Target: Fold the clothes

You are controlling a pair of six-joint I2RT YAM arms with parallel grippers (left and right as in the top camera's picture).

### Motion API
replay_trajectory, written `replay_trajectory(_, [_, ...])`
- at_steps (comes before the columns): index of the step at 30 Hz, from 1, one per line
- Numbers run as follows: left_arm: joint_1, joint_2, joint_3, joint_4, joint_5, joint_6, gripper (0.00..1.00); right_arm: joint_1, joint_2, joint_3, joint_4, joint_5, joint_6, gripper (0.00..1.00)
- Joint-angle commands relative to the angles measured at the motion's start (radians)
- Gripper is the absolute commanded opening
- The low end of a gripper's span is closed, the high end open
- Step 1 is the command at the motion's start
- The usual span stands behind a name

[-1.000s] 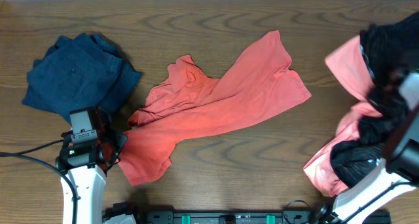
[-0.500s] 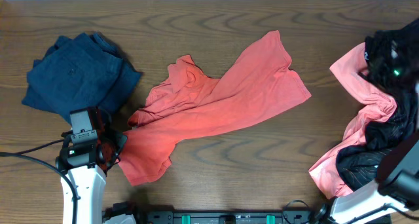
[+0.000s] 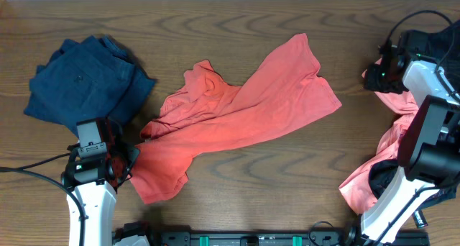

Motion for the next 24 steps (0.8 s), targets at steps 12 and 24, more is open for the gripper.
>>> replay_trajectory(12, [0.008,0.004,0.019,-0.003,-0.004,0.018,0.06,-0.186,-0.005,0.006,-0.193,0.551,0.435,0.16])
replay_trajectory(24, [0.008,0.004,0.019,-0.024,-0.005,0.018,0.06,-0.079,-0.194,0.011,-0.295,-0.33,0.056,0.61])
